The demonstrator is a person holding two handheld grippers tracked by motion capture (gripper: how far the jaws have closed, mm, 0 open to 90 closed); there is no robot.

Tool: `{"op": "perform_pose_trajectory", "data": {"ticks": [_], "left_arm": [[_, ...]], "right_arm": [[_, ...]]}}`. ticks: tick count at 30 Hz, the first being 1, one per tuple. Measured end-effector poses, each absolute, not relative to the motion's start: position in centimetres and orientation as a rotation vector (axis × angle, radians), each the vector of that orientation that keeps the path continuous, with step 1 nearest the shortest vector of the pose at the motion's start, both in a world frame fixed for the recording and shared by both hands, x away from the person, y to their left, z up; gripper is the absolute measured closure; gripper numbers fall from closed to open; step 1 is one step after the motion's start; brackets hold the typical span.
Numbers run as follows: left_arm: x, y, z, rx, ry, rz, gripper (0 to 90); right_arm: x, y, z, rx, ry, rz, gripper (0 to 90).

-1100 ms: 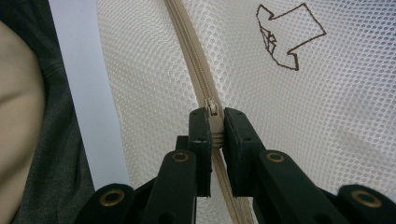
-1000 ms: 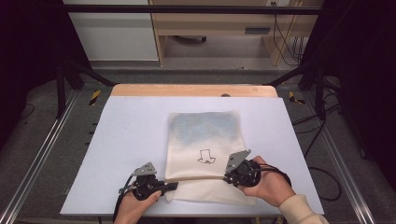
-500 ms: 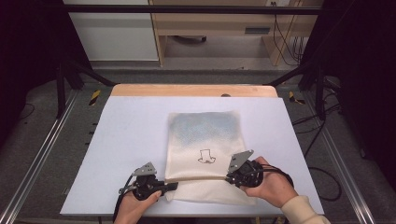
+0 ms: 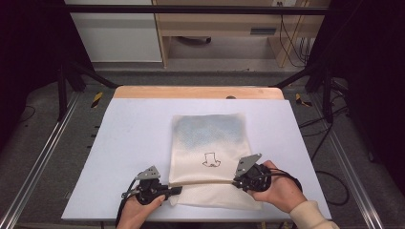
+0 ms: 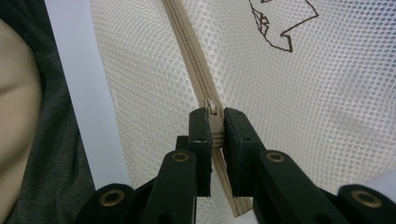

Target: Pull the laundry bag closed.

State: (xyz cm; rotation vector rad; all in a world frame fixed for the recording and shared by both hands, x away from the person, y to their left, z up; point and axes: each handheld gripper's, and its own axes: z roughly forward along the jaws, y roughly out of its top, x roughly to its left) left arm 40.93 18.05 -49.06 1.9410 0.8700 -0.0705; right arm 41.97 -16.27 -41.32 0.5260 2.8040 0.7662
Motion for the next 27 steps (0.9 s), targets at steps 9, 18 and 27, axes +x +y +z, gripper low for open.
{"op": "perform_pose_trajectory", "data": {"ticks": [9,18,27], "left_arm": [[40.9,18.1,-49.1,1.942,0.87,-0.071,84.9],[40.9,18.1,-49.1,1.943,0.871,-0.07,84.9],[40.9,18.1,-49.1,1.943,0.871,-0.068,84.9]], "right_arm": [[41.9,-16.7,-41.4,0.535,2.799,0.766,82.1],[41.8,-17.3,-41.5,0.554,2.793,0.763,82.1],[41.8,-17.8,-41.5,0.573,2.791,0.76,82.1]]}}
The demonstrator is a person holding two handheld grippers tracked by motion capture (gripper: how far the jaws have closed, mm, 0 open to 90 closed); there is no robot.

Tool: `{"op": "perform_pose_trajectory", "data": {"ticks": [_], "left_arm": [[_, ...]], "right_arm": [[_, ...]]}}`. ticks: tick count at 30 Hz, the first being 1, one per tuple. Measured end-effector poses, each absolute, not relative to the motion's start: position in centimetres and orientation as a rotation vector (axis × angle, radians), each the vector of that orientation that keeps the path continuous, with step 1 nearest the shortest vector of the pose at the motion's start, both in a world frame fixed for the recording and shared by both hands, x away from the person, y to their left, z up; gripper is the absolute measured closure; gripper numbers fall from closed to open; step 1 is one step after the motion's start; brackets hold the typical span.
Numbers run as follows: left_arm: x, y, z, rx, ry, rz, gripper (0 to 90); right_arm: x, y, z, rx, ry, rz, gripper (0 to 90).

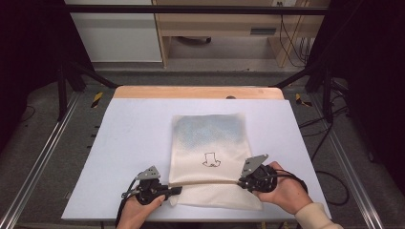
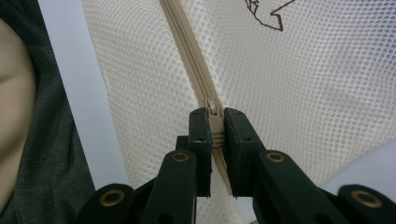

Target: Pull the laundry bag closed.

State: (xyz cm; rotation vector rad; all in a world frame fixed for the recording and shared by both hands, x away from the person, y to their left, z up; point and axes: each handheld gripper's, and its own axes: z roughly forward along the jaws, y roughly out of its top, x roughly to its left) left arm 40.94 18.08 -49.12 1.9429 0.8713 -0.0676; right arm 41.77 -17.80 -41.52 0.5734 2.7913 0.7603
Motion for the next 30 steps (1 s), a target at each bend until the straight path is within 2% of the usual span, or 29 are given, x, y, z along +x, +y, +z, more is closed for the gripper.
{"op": "perform_pose_trajectory", "data": {"ticks": [30], "left_arm": [[40.9,18.0,-49.1,1.943,0.871,-0.069,84.9]], "right_arm": [[41.6,-18.9,-41.6,0.6,2.781,0.768,82.1]]}}
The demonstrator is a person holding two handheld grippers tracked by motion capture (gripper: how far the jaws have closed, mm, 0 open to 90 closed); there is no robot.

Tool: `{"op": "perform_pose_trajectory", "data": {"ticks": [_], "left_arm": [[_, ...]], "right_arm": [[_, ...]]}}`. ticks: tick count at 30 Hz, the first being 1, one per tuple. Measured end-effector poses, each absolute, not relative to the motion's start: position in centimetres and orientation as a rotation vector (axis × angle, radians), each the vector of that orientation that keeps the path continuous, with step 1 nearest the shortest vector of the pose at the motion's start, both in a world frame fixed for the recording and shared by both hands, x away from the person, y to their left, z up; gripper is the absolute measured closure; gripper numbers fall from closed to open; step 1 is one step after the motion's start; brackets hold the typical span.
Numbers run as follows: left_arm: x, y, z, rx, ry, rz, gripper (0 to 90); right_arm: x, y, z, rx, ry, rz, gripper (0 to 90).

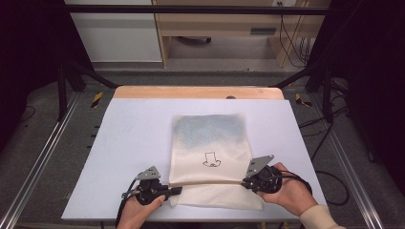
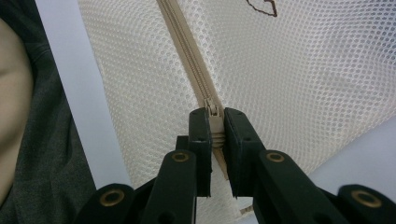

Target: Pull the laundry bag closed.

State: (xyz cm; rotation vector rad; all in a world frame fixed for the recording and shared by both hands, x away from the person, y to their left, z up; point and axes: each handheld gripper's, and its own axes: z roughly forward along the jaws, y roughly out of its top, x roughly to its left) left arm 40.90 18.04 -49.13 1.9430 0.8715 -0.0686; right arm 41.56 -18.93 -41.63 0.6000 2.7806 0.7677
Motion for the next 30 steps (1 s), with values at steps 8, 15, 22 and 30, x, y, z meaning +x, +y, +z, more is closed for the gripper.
{"op": "perform_pose_trajectory", "data": {"ticks": [8,15,22,30], "left_arm": [[40.9,18.0,-49.1,1.943,0.87,-0.066,84.9],[40.9,18.0,-49.1,1.944,0.87,-0.066,84.9],[40.9,18.0,-49.1,1.944,0.871,-0.066,84.9],[40.9,18.1,-49.1,1.943,0.874,-0.063,84.9]], "right_arm": [[41.5,-19.0,-41.7,0.603,2.781,0.774,82.1],[41.4,-19.7,-42.0,0.63,2.773,0.773,82.1],[41.4,-19.9,-42.0,0.637,2.775,0.775,82.1],[41.3,-20.1,-42.1,0.641,2.771,0.778,82.1]]}}
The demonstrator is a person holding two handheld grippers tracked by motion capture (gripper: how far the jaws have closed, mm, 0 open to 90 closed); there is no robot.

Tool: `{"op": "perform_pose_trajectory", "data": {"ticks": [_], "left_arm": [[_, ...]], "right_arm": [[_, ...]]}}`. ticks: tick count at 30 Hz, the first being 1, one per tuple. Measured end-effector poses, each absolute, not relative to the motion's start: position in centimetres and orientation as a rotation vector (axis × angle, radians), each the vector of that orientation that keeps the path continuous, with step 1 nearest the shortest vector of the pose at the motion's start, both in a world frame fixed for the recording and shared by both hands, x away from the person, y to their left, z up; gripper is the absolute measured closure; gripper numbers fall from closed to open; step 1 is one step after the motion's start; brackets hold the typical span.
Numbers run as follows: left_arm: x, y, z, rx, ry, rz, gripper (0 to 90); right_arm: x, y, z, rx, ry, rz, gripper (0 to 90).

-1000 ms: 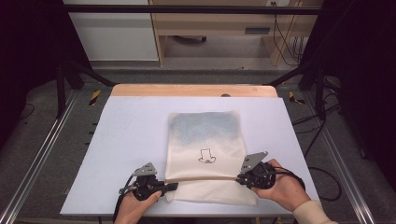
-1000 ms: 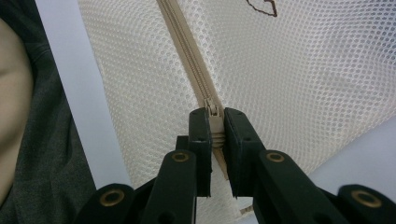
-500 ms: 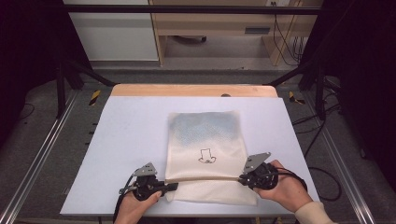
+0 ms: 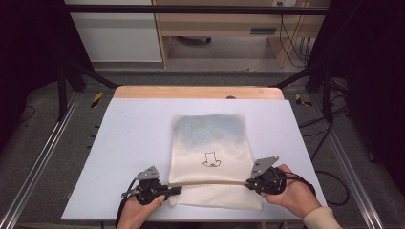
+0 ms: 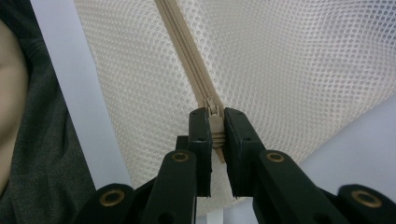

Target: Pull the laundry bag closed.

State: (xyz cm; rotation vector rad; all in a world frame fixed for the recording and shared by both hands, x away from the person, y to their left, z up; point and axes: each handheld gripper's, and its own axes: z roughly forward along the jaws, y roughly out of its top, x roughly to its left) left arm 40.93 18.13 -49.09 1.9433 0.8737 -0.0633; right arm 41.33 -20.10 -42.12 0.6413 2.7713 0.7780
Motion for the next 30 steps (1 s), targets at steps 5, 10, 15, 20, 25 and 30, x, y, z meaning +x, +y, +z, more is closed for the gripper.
{"op": "perform_pose_trajectory", "data": {"ticks": [5,10,15,20,25,30], "left_arm": [[40.8,18.0,-49.0,1.947,0.871,-0.057,84.9],[40.8,18.1,-49.0,1.947,0.871,-0.055,84.9],[40.8,18.1,-49.0,1.948,0.871,-0.054,84.9],[40.8,18.1,-49.0,1.947,0.871,-0.052,84.9],[40.8,18.1,-49.0,1.949,0.87,-0.051,84.9],[40.8,18.2,-49.0,1.947,0.872,-0.049,84.9]], "right_arm": [[41.3,-20.3,-42.3,0.639,2.769,0.786,82.1],[41.2,-20.7,-42.4,0.656,2.766,0.774,82.1],[41.2,-21.0,-42.6,0.664,2.756,0.784,82.1],[41.2,-21.3,-42.6,0.674,2.757,0.784,82.1],[41.1,-21.6,-42.7,0.684,2.749,0.788,82.1],[41.2,-21.9,-42.8,0.685,2.747,0.779,82.1]]}}
